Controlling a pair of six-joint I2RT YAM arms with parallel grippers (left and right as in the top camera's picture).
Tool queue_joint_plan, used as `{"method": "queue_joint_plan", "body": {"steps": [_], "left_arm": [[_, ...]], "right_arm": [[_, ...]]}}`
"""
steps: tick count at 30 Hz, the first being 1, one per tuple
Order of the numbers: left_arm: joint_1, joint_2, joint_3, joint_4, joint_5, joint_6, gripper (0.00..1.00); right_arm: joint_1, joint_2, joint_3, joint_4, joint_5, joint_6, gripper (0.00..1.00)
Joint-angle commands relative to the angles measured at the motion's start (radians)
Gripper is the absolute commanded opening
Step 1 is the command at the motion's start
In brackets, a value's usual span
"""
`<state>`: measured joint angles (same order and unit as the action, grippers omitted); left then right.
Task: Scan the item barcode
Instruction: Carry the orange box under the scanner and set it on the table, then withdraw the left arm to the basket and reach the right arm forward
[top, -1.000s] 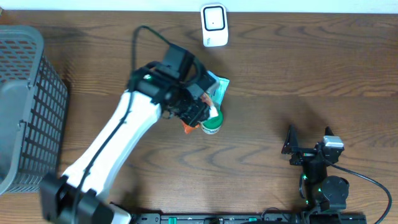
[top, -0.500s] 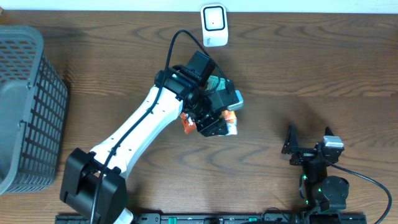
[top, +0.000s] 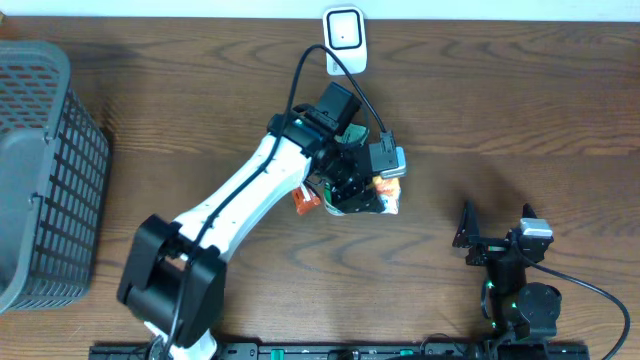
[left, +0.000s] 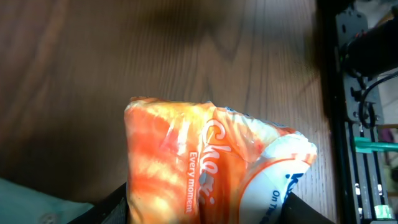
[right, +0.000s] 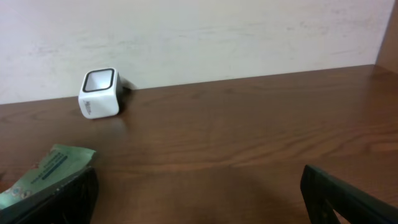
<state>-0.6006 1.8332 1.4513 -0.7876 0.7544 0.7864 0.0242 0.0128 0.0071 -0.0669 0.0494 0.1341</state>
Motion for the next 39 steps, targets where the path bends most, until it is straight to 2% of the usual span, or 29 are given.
{"method": "queue_joint_plan", "body": {"steps": [1,3,6,7,11,16,22,26,27,29,32,35,37,39], "left_arm": [[-0.014,0.042,0.008,0.012,0.038,0.018,0.56],[-0.022,0.051,0.008,0.012,0.058,0.018,0.6],[-0.036,0.052,0.008,0.008,0.066,0.017,0.88],[-0.041,0.052,0.008,0.008,0.065,0.014,0.93],[-0.051,0.051,0.013,0.008,0.064,-0.015,0.93],[-0.046,0.038,0.089,-0.027,0.003,-0.165,0.93],[-0.047,-0.04,0.269,-0.196,-0.071,-0.171,0.93],[-0.051,-0.13,0.387,-0.222,-0.107,-0.204,0.93],[-0.051,-0.155,0.413,-0.213,-0.169,-0.253,0.93],[-0.05,-0.212,0.465,-0.179,-0.406,-0.407,0.94],[-0.04,-0.306,0.522,-0.092,-0.907,-0.626,0.94],[-0.008,-0.405,0.547,0.031,-1.257,-0.73,0.94],[0.033,-0.467,0.547,0.123,-1.325,-0.74,0.94],[0.093,-0.521,0.547,0.195,-1.328,-0.739,0.94]], "right_arm": [[0.008,-0.002,-0.002,-0.003,0.009,0.015,0.99],[0.008,-0.002,-0.002,-0.003,0.009,0.015,0.99],[0.008,-0.002,-0.002,-0.003,0.009,0.015,0.99],[0.008,-0.002,-0.002,-0.003,0.009,0.014,0.99],[0.008,-0.002,-0.002,-0.003,0.009,0.015,0.99],[0.008,-0.002,-0.002,-0.003,0.009,0.014,0.99],[0.008,-0.002,-0.002,0.003,0.011,0.014,0.99],[0.008,-0.002,-0.002,0.014,0.036,0.014,0.99],[0.008,-0.002,-0.002,0.011,0.036,0.014,0.99],[0.008,-0.002,-0.001,0.034,0.066,0.015,0.99],[0.007,-0.002,0.006,0.101,-0.107,-0.011,0.99],[0.008,0.005,0.023,0.215,-0.265,0.04,0.99],[0.007,0.029,0.068,0.177,-0.264,0.06,0.99],[0.007,0.087,0.138,0.093,-0.25,0.027,0.99]]}}
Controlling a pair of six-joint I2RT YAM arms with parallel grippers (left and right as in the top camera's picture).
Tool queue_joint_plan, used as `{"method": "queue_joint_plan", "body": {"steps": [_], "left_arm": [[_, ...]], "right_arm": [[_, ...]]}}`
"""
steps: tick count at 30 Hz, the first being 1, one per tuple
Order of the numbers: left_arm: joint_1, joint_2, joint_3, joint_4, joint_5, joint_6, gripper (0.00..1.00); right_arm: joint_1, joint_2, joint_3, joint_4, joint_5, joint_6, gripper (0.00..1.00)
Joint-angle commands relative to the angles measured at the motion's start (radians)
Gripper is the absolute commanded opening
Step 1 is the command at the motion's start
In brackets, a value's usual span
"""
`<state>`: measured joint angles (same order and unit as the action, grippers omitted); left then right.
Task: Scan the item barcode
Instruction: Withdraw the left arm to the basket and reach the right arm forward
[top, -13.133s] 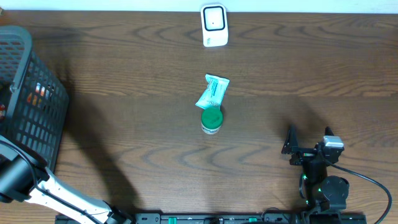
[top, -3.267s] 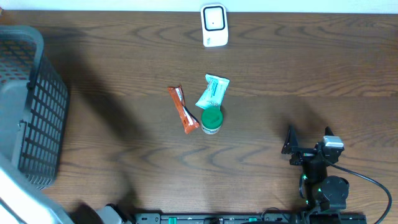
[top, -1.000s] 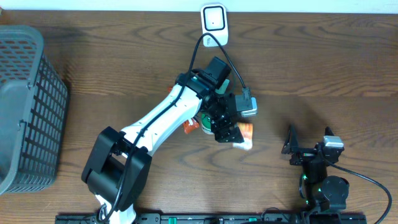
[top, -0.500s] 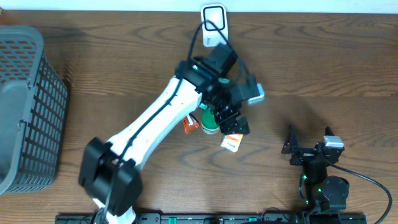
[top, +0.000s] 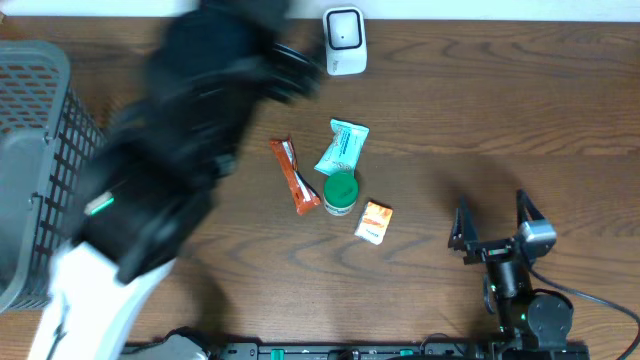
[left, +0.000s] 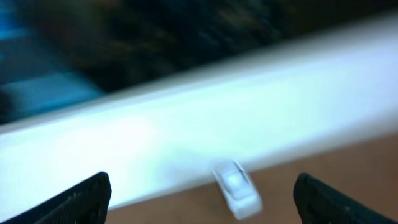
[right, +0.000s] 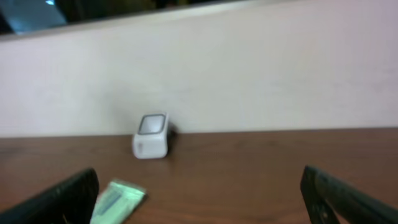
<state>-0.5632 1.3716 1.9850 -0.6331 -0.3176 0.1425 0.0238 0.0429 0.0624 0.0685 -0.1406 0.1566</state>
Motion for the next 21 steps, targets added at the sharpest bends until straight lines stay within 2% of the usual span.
{"method": "queue_joint_plan", "body": {"steps": [1,6,9,12,14,18,21], "left_arm": [[0.09,-0.084,0.014,0.067,-0.256,-0.095,0.94],[0.258,-0.182,0.014,0.113,-0.256,-0.093,0.94],[0.304,-0.218,0.014,0.098,-0.256,-0.037,0.94],[0.305,-0.235,0.014,0.03,-0.28,0.025,0.94],[0.305,-0.248,0.006,0.01,-0.304,0.036,0.94],[0.305,-0.27,-0.001,-0.018,-0.3,0.016,0.94],[0.305,-0.28,-0.01,-0.018,-0.3,0.01,0.93]], "right_arm": [[0.008,0.101,0.127,-0.082,-0.058,-0.033,0.99],[0.008,0.481,0.512,-0.328,-0.072,-0.213,0.99],[0.008,0.803,0.871,-0.65,-0.141,-0.344,0.99],[0.008,1.114,1.243,-1.057,-0.261,-0.446,0.99],[0.008,1.294,1.451,-1.271,-0.298,-0.491,0.99],[0.009,1.557,1.716,-1.481,-0.354,-0.547,0.99],[0.02,1.666,1.79,-1.564,-0.498,-0.72,0.99]]}}
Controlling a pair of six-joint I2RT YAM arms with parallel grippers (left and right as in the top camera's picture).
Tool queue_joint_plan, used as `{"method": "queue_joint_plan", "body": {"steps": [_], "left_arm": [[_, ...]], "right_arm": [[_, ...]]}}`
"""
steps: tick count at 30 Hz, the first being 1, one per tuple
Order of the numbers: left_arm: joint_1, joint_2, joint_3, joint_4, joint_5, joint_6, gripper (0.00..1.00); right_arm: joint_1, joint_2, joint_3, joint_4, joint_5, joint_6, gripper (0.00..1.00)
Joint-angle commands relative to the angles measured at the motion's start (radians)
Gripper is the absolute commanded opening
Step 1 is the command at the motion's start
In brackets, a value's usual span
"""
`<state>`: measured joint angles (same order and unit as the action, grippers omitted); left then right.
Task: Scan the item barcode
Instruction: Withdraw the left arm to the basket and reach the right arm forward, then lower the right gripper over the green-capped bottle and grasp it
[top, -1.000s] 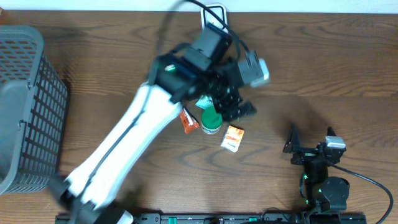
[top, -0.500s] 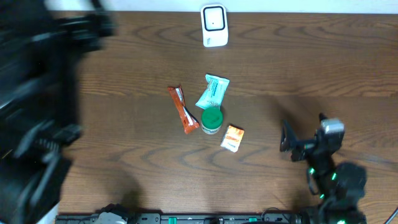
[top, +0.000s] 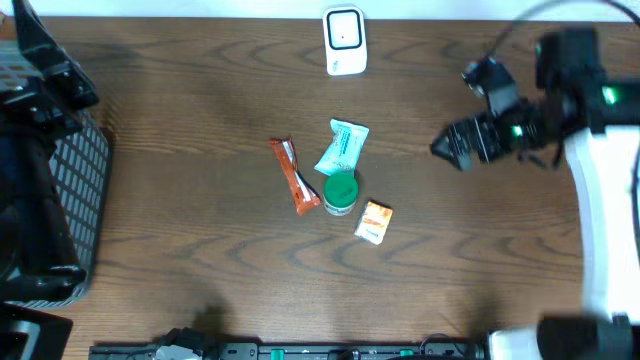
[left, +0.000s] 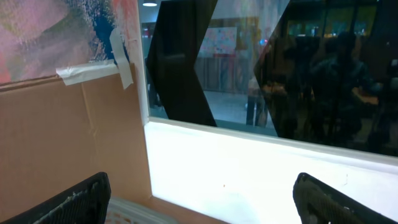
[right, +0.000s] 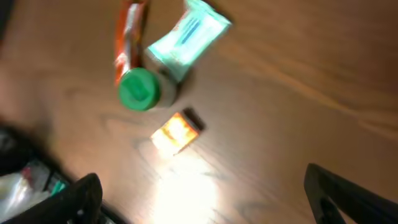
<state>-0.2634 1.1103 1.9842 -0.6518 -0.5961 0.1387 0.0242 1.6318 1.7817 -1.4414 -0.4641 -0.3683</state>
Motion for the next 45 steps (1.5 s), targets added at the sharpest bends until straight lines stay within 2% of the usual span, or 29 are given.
{"method": "queue_joint_plan", "body": {"steps": [1,3,7,13,17,21,30,35,38,40,43,45], "left_arm": [[0.005,-0.023,-0.014,0.001,-0.021,0.014,0.94],[0.005,-0.03,-0.025,-0.002,-0.022,0.014,0.94],[0.005,-0.044,-0.055,-0.002,-0.019,0.012,0.94],[0.005,-0.069,-0.095,0.011,-0.015,-0.005,0.93],[0.005,-0.102,-0.12,0.024,-0.015,-0.005,0.93],[0.005,-0.144,-0.139,0.028,-0.015,-0.005,0.94],[0.005,-0.18,-0.149,0.032,-0.014,-0.009,0.94],[0.005,-0.18,-0.164,0.034,-0.014,-0.04,0.94],[0.005,-0.18,-0.184,0.043,-0.014,-0.04,0.94],[0.005,-0.18,-0.204,0.053,-0.014,-0.04,0.93],[0.005,-0.18,-0.243,0.077,-0.014,-0.04,0.94],[0.005,-0.18,-0.273,0.095,-0.014,-0.039,0.94]], "right_arm": [[0.031,0.095,0.073,-0.083,-0.2,-0.244,0.99],[0.071,0.119,0.07,-0.13,-0.208,-0.303,0.99],[0.191,0.124,0.051,-0.137,-0.127,-0.309,0.99],[0.462,0.124,-0.069,0.047,0.327,-0.042,0.99],[0.585,0.124,-0.176,0.127,0.391,0.006,0.99],[0.639,0.124,-0.268,0.187,0.491,0.061,0.99],[0.634,0.124,-0.47,0.376,0.5,0.076,0.99],[0.634,0.124,-0.486,0.438,0.487,0.087,0.99],[0.635,0.122,-0.467,0.468,0.484,0.161,0.99],[0.631,0.122,-0.45,0.492,0.47,0.288,0.99],[0.63,0.122,-0.435,0.5,0.331,0.38,0.99],[0.632,0.122,-0.435,0.511,0.251,0.38,0.99]]}}
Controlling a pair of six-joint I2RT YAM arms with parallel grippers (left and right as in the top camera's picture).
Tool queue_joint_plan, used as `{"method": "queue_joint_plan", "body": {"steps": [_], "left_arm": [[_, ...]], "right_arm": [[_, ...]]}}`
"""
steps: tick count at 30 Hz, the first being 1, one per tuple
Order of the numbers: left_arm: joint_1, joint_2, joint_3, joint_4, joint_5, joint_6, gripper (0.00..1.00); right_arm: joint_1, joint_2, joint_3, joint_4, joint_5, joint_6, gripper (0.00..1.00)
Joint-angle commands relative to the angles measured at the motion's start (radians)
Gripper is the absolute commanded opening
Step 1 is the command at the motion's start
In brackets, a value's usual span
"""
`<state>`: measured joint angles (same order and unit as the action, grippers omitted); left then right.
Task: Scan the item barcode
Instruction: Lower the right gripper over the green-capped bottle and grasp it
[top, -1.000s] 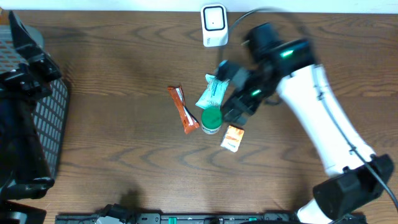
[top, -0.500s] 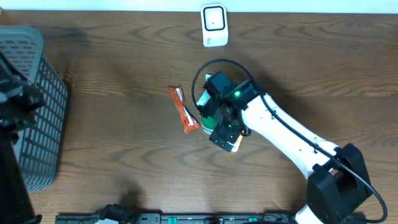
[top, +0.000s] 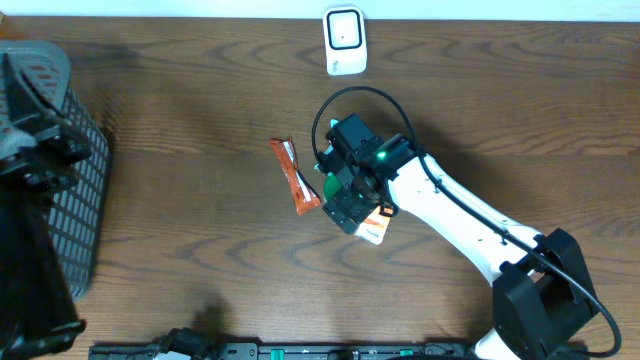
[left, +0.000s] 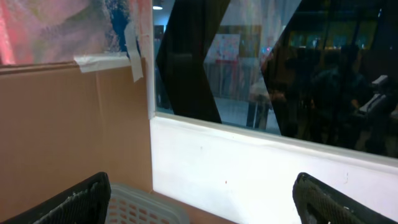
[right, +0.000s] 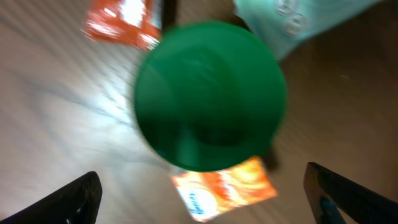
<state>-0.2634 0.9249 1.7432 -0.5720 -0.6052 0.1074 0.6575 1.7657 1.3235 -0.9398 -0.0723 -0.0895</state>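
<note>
The white barcode scanner (top: 344, 40) stands at the table's far edge. At the centre lie a red-orange bar (top: 297, 177), a green-lidded jar (right: 210, 96), a teal packet (right: 298, 18) and a small orange packet (right: 224, 186). My right gripper (right: 208, 202) hangs open just above the jar and the orange packet, holding nothing. In the overhead view the arm covers most of the jar and the teal packet. My left gripper (left: 202, 205) is open and raised at the far left, facing a wall and window.
A grey mesh basket (top: 60, 150) stands at the left edge, with its rim (left: 143, 202) below the left gripper. The left arm (top: 30, 250) looms dark over it, close to the overhead camera. Bare wooden tabletop (top: 520, 110) spreads to the right.
My right arm was raised at the table's right side, looking at the items from afar. It now hangs low over the green lid, open. The left arm has barely shifted by the basket.
First my left gripper was at the orange packet in the middle while the right one rested near the front edge. Then the left arm was off to the left and the packet lay on the table. After that the right arm stood raised, and now it is over the items.
</note>
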Motion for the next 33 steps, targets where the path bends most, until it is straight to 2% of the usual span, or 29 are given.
{"method": "queue_joint_plan", "body": {"steps": [1,3,9,10,12,16,20,22,24,28,33], "left_arm": [[0.005,0.006,-0.044,0.023,-0.005,-0.008,0.94],[0.005,0.006,-0.065,0.036,-0.005,-0.008,0.94],[0.005,0.006,-0.087,0.043,-0.005,-0.008,0.94],[0.005,0.006,-0.087,0.043,-0.005,-0.008,0.94],[0.005,0.006,-0.087,0.043,-0.005,-0.008,0.93],[0.005,0.006,-0.087,0.039,-0.005,-0.008,0.94],[0.005,0.009,-0.089,0.039,-0.005,-0.008,0.93],[0.005,0.009,-0.089,0.039,-0.005,-0.008,0.94],[0.005,0.009,-0.089,0.039,-0.005,-0.008,0.94],[0.005,0.009,-0.089,0.039,-0.005,-0.008,0.94],[0.005,0.009,-0.089,0.036,-0.005,-0.008,0.94]], "right_arm": [[0.001,-0.011,0.023,0.033,-0.133,0.082,0.99],[0.002,-0.011,0.025,0.08,-0.101,0.172,0.99],[-0.032,-0.012,0.069,0.078,-0.09,0.842,0.99],[-0.039,-0.012,0.07,0.082,-0.101,0.917,0.99],[-0.045,-0.012,0.07,0.097,-0.131,1.001,0.99],[-0.043,-0.011,0.069,0.1,-0.121,1.044,0.99],[-0.044,-0.013,0.07,0.108,-0.154,1.26,0.99],[-0.044,-0.012,0.069,0.069,-0.178,1.455,0.99],[-0.041,-0.012,0.069,0.059,-0.159,1.585,0.99],[-0.041,-0.006,0.069,0.076,-0.081,1.732,0.99],[-0.028,0.019,0.069,0.069,-0.074,1.852,0.99]]}}
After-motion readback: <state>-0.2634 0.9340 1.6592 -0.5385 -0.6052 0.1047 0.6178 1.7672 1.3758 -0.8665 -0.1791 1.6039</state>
